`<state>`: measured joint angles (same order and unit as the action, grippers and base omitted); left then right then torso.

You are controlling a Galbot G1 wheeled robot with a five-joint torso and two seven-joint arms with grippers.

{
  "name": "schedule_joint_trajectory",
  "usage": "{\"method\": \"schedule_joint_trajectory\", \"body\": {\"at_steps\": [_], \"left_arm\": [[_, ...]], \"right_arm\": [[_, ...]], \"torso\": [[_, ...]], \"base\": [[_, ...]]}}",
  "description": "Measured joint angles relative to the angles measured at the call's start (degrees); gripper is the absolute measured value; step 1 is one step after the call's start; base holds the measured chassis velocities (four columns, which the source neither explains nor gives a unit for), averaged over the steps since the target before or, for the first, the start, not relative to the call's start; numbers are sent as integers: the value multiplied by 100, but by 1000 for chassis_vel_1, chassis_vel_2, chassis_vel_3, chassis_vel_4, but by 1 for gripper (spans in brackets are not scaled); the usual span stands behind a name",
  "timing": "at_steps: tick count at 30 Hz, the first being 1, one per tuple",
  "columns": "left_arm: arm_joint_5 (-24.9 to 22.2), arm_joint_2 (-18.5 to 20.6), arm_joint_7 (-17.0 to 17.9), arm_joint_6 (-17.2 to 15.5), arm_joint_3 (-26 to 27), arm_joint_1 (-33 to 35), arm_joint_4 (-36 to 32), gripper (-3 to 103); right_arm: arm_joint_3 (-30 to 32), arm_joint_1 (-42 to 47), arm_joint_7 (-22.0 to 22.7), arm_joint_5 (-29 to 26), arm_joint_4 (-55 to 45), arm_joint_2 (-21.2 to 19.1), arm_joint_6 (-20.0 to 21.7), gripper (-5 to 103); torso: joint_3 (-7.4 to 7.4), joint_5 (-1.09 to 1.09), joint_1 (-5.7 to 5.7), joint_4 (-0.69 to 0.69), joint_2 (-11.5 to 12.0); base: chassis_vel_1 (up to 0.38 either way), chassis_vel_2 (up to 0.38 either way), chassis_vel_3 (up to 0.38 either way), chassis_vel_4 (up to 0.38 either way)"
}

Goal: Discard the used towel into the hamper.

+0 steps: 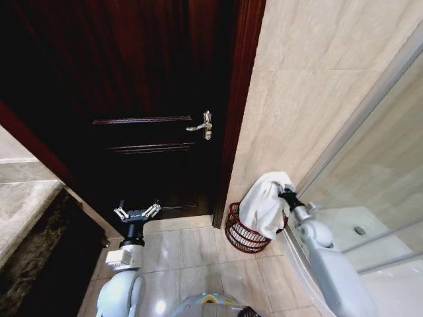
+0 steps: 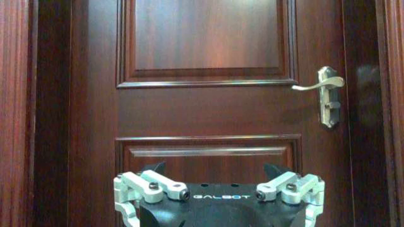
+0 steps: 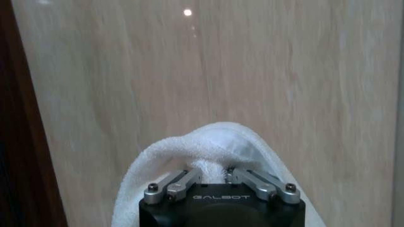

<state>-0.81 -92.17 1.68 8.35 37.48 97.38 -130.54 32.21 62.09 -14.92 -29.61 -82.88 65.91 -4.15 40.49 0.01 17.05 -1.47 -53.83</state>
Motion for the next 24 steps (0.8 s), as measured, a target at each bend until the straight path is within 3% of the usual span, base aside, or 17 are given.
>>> {"method": "schedule_joint_trajectory", "body": {"at_steps": [16,20,23,24], "left_arm": [[198,2,9,62,-62,12,114,100],[197,2,89,57,-61,13,177,100],[47,21,147,-61,13,78,132,100],[47,21,147,-61,13,78,132,100]], "right_arm": [[32,222,-60,506,1101,683,53,9],[55,122,-24,497,1375,862,514,9],[0,87,95,217,1304,807,1311,9],[0,87,95,217,1304,807,1311,9]], "torso": [[6,-2,5,0,-13],[8,0,6,0,-15],[8,-2,7,0,-16],[8,-2,7,0,-16]], "base": [[0,0,0,0],[0,0,0,0],[0,0,0,0],[0,0,0,0]]}}
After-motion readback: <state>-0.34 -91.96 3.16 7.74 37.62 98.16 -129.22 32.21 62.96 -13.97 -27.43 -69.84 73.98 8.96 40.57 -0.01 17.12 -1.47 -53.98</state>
